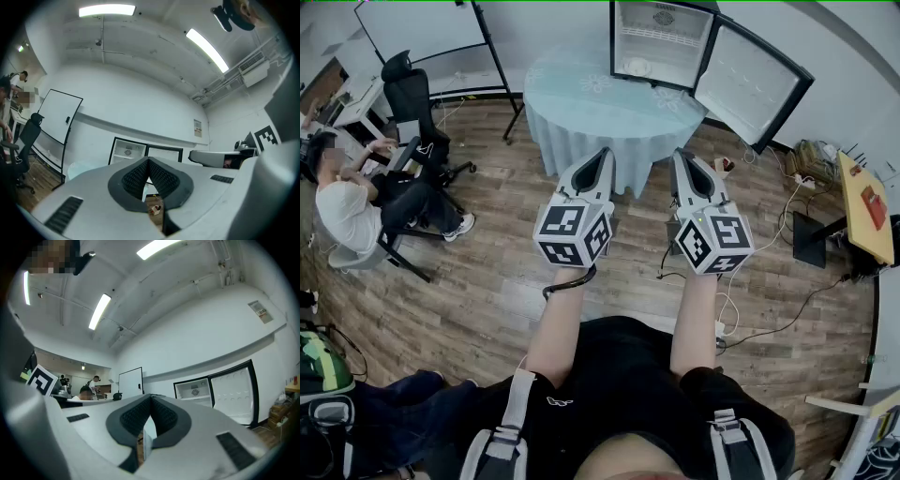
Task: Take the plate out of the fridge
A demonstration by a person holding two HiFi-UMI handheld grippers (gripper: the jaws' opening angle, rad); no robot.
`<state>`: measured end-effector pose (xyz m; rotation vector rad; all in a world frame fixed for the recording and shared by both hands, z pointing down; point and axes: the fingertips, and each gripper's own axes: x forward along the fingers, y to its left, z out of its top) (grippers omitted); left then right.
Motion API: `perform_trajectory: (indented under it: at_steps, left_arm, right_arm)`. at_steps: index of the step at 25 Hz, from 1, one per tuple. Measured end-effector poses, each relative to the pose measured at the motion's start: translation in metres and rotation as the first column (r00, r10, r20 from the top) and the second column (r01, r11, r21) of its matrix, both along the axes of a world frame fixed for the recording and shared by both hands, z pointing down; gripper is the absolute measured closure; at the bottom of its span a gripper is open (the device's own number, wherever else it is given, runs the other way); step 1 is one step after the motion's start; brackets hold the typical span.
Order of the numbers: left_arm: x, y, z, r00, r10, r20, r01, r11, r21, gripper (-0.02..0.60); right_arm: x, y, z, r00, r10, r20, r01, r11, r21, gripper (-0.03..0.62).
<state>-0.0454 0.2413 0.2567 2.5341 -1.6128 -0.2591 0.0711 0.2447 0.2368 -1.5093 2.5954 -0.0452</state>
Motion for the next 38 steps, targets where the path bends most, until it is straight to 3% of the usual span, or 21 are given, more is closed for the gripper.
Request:
perform_trajectory:
  at_steps: [6,17,23,29,38]
  left_arm:
    - [0.014,-0.005,-0.002,1.0,0.019,0.015,-0.019,1.0,0.002,0.581]
    - [0.005,-0.015,0.009,0.999,0.03,0.029,-0.029,0.999,-0.014,0.581]
    - [-0.007,-0.034,0.004,0.999,0.036,-0.013,-0.036,0.999,-0.001,0.581]
    - [-0.003,-0.052,0.006,0.995,0.095,-0.027,-0.095,0.995,-0.004,0.581]
    - [-0.037,-0.08,-0.008,0.993,0.103,-0.063,-0.101,0.995,0.025,0.581]
  right_arm:
    - [0.014,-0.009,-0.005,0.998,0.03,0.055,-0.031,0.999,0.015,0.589]
    - [0.001,-0.025,0.008,0.997,0.018,0.078,-0.016,1.0,-0.018,0.589]
    - [-0.013,-0.038,0.01,0.998,0.027,0.063,-0.026,0.999,-0.025,0.589]
    - [-0.016,-0.056,0.017,0.996,0.073,0.05,-0.07,0.996,-0.058,0.589]
    - [-0.052,-0.077,0.014,0.998,0.061,0.027,-0.06,0.997,-0.059,0.589]
